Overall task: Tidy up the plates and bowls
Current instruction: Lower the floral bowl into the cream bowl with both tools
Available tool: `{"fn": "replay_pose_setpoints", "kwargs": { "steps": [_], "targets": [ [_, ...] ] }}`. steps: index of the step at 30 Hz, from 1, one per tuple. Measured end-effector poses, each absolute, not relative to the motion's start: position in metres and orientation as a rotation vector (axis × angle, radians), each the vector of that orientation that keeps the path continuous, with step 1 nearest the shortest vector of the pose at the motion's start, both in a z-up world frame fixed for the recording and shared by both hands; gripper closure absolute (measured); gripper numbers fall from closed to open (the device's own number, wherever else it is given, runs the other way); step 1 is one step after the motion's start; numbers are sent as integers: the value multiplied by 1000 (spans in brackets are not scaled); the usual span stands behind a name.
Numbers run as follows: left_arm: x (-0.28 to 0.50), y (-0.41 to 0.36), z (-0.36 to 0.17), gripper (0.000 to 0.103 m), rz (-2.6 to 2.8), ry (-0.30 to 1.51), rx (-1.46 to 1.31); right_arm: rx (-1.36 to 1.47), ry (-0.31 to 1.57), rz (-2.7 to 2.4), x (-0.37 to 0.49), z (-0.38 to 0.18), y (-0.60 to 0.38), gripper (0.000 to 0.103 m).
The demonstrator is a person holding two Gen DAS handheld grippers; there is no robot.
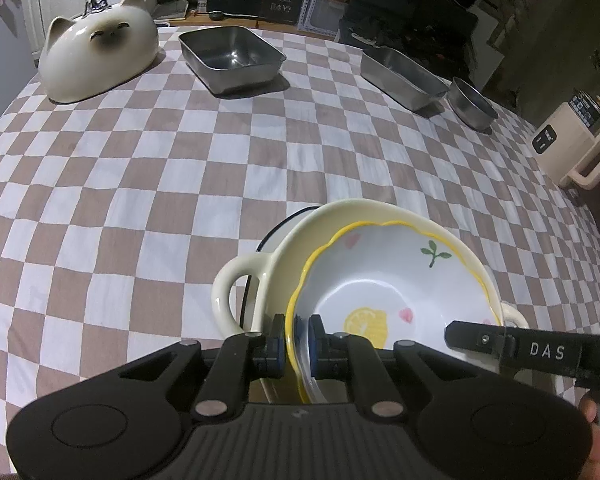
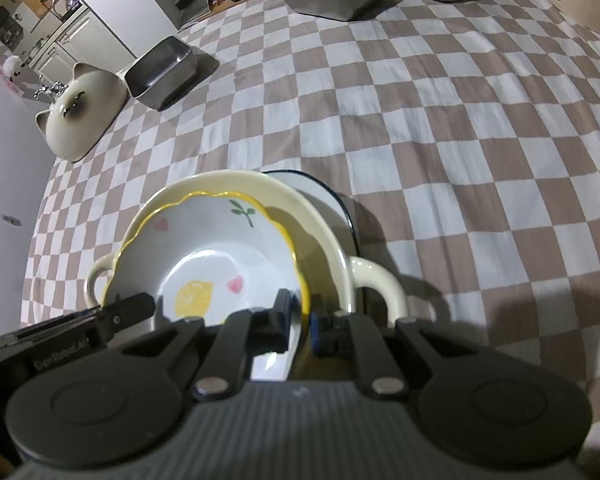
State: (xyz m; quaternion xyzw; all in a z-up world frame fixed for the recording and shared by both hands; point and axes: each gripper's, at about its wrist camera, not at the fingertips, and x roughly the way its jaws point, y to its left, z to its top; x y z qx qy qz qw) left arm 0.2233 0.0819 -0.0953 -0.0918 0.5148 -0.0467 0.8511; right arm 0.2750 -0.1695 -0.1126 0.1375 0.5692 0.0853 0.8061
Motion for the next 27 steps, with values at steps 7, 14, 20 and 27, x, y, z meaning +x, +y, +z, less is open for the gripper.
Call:
{"fn": "replay_pose_setpoints", "kwargs": {
  "steps": [7,14,20,27],
  "targets": [
    [224,82,-95,89,-109,1097,-202,306,1231,187,277,-114,-170,91],
    [224,83,-95,85,-116,1103,-199,315,1243,178,277,-114,-170,90],
    [224,81,-95,85,-122,1112,-193,312,1247,173,277,-113,-170,90],
    [221,81,-83,83,-122,1054,-168,231,1146,153,273,-97,-166,78]
  ]
}}
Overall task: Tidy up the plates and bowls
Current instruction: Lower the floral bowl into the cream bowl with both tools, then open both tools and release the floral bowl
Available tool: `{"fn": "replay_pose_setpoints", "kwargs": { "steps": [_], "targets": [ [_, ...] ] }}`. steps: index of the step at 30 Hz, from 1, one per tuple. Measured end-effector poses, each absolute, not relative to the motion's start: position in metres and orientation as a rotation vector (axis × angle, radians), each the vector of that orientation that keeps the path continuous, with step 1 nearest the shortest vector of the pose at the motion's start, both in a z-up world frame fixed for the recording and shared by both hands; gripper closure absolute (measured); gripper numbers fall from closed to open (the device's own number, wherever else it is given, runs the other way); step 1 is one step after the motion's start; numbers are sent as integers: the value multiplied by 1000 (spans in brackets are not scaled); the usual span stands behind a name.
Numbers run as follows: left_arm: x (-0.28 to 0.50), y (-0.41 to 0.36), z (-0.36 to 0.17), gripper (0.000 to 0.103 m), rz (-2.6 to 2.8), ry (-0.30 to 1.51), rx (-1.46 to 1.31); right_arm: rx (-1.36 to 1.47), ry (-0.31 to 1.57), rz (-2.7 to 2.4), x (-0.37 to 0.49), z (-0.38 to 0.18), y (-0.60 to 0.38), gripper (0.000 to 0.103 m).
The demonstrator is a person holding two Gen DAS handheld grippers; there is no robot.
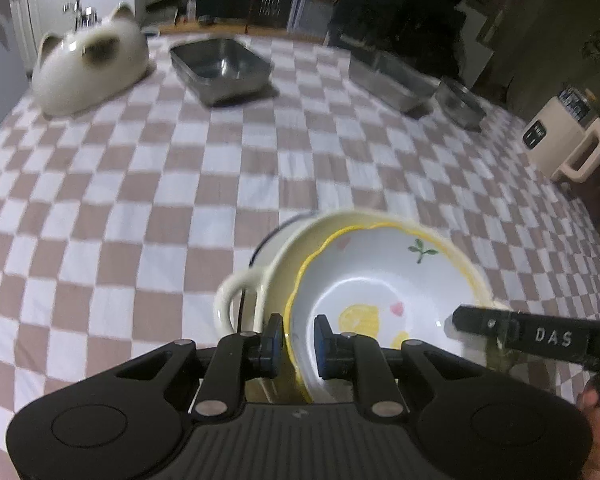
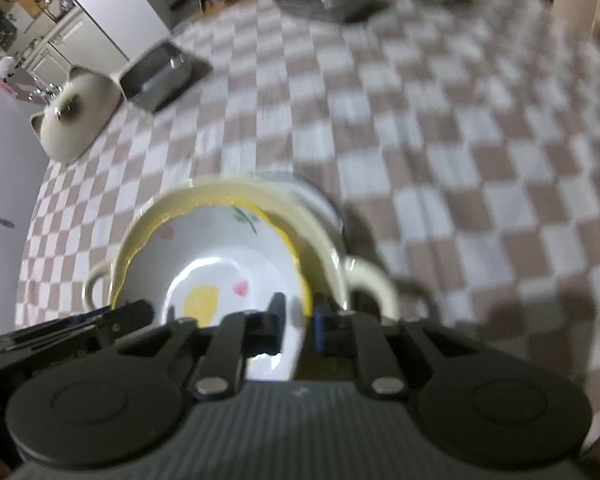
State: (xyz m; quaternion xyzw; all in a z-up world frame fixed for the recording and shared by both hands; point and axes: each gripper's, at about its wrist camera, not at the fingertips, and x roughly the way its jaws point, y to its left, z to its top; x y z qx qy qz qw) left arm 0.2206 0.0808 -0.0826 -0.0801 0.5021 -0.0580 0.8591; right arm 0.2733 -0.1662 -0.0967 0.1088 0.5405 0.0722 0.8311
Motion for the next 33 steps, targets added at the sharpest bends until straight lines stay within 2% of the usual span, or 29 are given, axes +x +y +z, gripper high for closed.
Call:
{"fn": "replay_pose_setpoints", "kwargs": {
  "steps": [2,26,27,29,30,31,32,33],
  "targets": [
    [220,83,-79,82,-123,1046,-181,221,1110,169,272,-88,-166,72],
    [220,84,-77,79,-123,1051,-183,214,1111,199,261,-83,-177,72],
    [219,85,-76,75,-124,1048,-183,213,1109,200,260,-83,-178,71],
    [217,85,-72,55,-129,1033,-182,209,1102,204,258,-81,-180,64],
    [215,86,-70,52,-134,1022,-181,206,1097,206,256,-79,-181,62],
    [214,86,-67,45,-137,1013,-181,201,1090,208,255,-78,-183,57],
    [213,86,-64,32,-137,1005,-181,196,1082,211,254,-76,-183,52],
    [212,87,-61,24,-134,991,-180,189,1073,213,252,-73,-184,49]
  ]
}}
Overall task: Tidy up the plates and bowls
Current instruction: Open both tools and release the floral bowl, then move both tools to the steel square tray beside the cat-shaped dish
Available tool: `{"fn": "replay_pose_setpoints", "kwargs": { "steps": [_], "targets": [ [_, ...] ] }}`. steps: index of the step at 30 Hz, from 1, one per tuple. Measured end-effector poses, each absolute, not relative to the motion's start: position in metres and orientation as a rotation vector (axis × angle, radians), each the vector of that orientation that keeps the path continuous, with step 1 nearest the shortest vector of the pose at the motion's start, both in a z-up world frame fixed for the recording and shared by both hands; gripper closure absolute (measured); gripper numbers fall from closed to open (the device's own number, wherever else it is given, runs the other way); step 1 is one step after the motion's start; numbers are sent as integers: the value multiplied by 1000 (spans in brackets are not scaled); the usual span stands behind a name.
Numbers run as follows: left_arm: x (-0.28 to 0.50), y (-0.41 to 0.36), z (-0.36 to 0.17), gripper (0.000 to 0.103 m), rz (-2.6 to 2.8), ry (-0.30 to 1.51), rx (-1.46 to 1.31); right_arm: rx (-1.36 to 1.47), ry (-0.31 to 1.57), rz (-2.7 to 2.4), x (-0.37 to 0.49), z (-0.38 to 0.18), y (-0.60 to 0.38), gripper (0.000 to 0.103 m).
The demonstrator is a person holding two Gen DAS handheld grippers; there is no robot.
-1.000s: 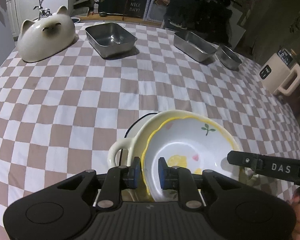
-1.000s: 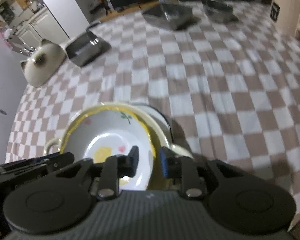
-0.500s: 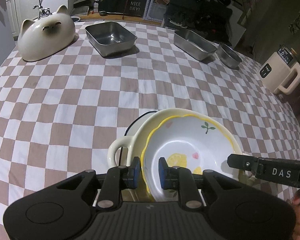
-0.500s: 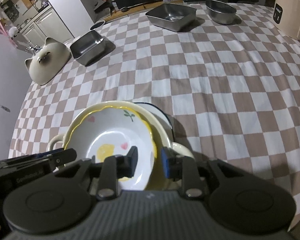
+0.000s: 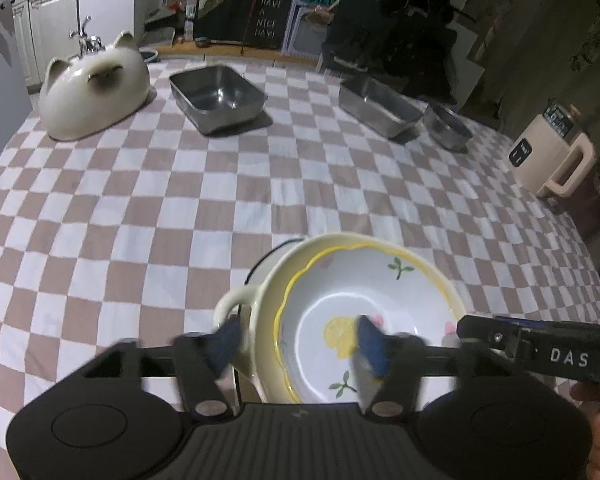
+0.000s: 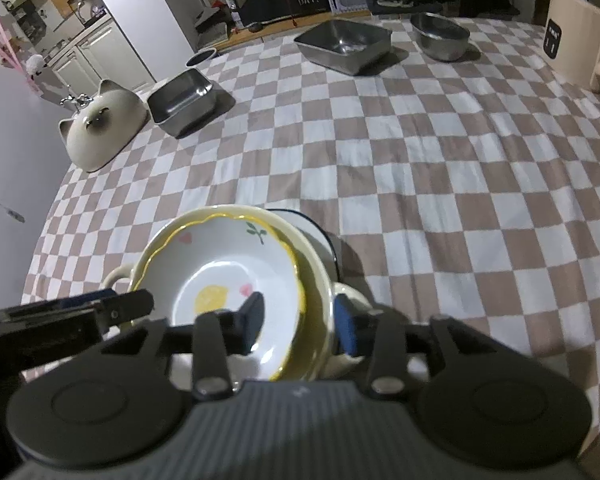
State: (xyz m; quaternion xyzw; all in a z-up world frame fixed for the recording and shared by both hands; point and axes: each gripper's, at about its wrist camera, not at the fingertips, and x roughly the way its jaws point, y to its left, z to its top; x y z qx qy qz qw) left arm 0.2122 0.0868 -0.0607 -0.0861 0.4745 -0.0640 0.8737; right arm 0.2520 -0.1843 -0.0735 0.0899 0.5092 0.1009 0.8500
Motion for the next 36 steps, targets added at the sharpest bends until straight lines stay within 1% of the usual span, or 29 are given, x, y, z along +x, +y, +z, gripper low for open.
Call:
{"fn": "replay_pose_setpoints", "kwargs": {
  "steps": [1,2,4,5,6,7,8,10,14,18,23,27,30,34,36],
  "targets": [
    [211,88,-57,12,-131,973,-178,180,1058,214,250,-71,-186,44],
    [210,88,-54,5,-130,957,-177,174,1045,216,249,-68,-187,38],
    [211,90,-47,1,-127,928,-168,167,1015,213,249,-63,-191,33],
    [213,91,-44,0,-123,917,-160,167,1000,204,249,-61,-192,27],
    [216,92,-42,0,-115,905,-151,167,983,189,251,-59,-194,23],
    [219,94,-38,0,-106,885,-135,170,967,177,253,-57,-196,11],
    [222,95,-34,0,-100,865,-118,174,952,167,256,-55,-197,5],
    [231,100,-25,0,-87,813,-79,177,930,158,265,-51,-196,1],
    [258,115,-9,0,-60,743,-65,181,895,149,288,-44,-191,1],
    [295,134,0,0,-32,735,-63,249,858,122,319,-42,-183,0],
    [349,164,2,0,34,714,-74,377,900,127,363,-54,-155,0],
    [395,182,4,0,56,692,-120,540,970,140,407,-78,-126,0],
    [427,179,-5,0,45,673,-50,602,1025,109,433,-96,-105,1],
    [463,164,-30,0,59,657,148,756,1006,67,457,-121,-94,18],
    [474,162,-45,0,57,650,201,837,993,72,465,-132,-88,26]
  ]
}}
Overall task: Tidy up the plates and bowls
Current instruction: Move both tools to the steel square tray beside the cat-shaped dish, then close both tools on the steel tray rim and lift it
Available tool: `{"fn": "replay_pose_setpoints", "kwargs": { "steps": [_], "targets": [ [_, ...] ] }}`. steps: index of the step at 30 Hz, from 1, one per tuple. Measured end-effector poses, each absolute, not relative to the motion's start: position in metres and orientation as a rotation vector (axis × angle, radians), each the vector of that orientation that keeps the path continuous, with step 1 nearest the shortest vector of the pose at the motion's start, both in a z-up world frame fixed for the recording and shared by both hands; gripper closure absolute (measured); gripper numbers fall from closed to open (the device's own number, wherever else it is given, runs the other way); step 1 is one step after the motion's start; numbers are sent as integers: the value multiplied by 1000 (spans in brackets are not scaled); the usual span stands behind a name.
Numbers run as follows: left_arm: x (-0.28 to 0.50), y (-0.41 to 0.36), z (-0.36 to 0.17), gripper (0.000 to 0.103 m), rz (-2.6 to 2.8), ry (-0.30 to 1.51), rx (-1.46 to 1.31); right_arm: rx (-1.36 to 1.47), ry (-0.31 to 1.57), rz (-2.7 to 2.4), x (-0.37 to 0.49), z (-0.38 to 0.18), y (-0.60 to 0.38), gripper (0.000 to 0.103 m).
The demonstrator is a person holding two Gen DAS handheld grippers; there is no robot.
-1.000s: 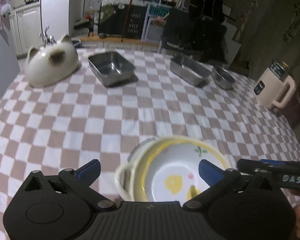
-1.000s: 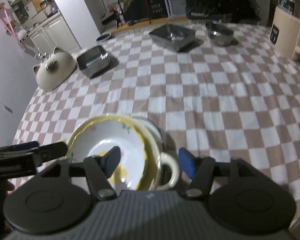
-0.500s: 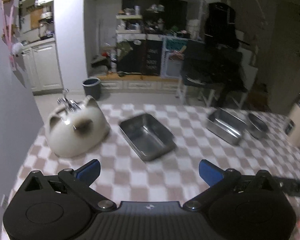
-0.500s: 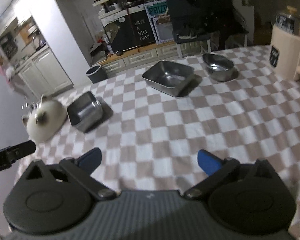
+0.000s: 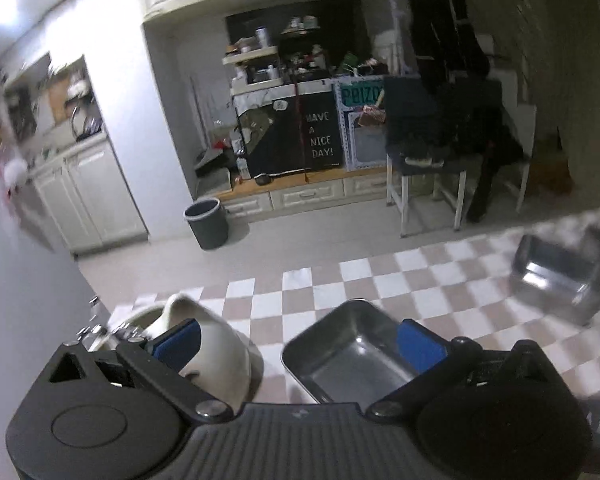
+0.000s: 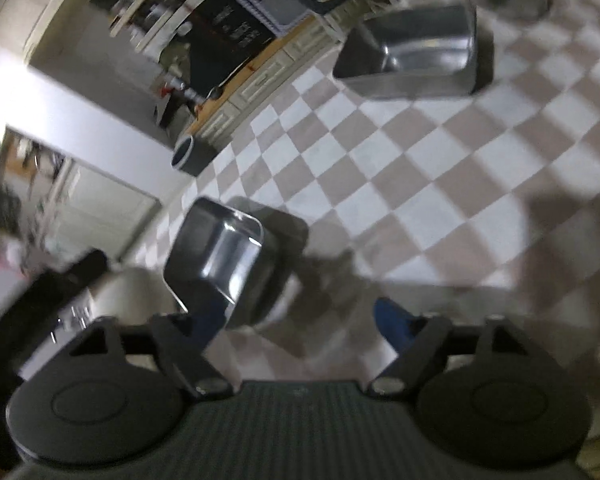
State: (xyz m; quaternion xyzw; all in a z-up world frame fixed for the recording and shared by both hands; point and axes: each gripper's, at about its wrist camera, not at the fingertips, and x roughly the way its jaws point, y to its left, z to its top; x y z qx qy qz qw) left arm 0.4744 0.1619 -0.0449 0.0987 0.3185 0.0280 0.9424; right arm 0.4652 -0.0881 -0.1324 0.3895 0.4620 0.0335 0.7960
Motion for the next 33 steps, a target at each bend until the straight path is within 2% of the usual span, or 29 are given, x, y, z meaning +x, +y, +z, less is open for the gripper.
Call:
{"fn": "replay_pose_setpoints", "kwargs": {
  "steps": [2,4,6,12,14,20,21,23,26,28,33],
  "targets": [
    [482,163,-56,2,65,644,231,902,980,85,475,-143,-82,38],
    [489,168,-66,2,89,645,254,929,987,103,485,-153,-76,44],
    [495,175,-72,3,98,651,259,925,1013,121,493,-162,-68,45],
    [498,182,-82,15,78,668,240,838,1014,163,496,-172,-45,49],
    [497,182,-84,25,65,673,239,808,1006,191,498,-168,-43,70],
    [501,189,-91,53,-29,740,111,707,956,175,505,-152,-55,90],
    [502,190,-94,56,-42,761,93,703,951,170,506,-152,-59,91],
    [503,192,-99,74,-52,805,63,686,942,157,507,-149,-67,92],
    [499,199,-105,86,-50,860,14,647,936,169,506,-147,-72,92],
    [494,206,-107,91,-59,896,-35,606,934,183,505,-146,-70,92],
    [473,219,-108,94,-58,954,-84,546,951,214,512,-152,-63,94]
  ]
}}
